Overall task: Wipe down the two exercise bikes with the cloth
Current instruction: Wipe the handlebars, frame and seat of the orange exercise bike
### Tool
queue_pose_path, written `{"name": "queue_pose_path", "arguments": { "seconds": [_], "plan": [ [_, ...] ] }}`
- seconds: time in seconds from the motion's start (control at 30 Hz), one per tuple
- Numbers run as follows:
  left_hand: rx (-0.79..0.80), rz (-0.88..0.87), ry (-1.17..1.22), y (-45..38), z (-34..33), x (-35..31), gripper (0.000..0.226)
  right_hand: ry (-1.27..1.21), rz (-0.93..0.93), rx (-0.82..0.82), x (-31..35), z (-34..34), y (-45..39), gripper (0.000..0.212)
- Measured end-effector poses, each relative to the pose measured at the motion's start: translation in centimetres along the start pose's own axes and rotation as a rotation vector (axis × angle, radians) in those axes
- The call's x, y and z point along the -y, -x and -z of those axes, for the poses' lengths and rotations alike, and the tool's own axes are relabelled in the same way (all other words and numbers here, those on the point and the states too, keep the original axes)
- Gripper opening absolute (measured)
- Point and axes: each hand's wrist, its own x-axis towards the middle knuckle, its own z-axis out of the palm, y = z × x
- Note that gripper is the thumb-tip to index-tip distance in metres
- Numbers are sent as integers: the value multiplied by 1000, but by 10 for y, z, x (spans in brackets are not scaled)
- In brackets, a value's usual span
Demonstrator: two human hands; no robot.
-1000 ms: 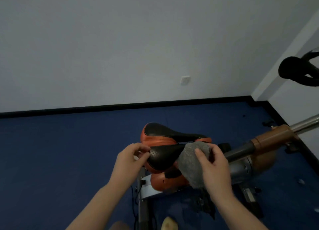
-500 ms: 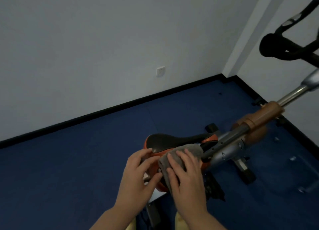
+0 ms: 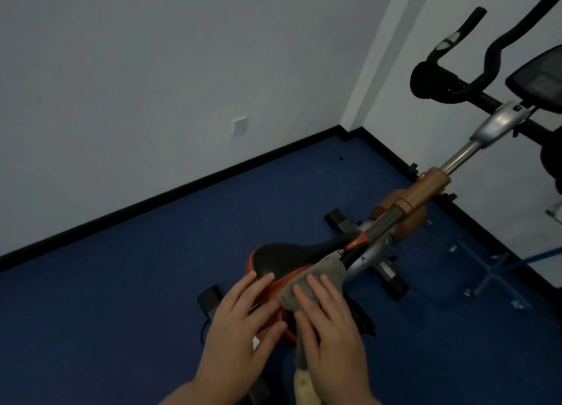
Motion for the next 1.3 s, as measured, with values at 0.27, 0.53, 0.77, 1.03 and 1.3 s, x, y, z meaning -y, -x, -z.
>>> {"name": "queue_pose_path", "arguments": {
  "seconds": [0.27, 0.53, 0.77, 1.03, 1.3],
  "plan": [
    [-75, 50, 73, -11, 10, -6, 27, -26, 150, 14, -4, -3, 8, 38],
    [-245, 275, 136, -10, -11, -29, 11, -144, 117, -1, -40, 6, -16, 37],
    [-540, 544, 205, -26, -46, -52, 42, -53, 478, 101, -75, 20, -48, 35],
    [-706, 626, 171, -36, -67, -62, 43, -70, 557, 208, -73, 19, -74, 38],
    [-771, 686, 218, -33, -72, -59, 43, -57, 616, 292, -75, 24, -92, 38]
  ]
}}
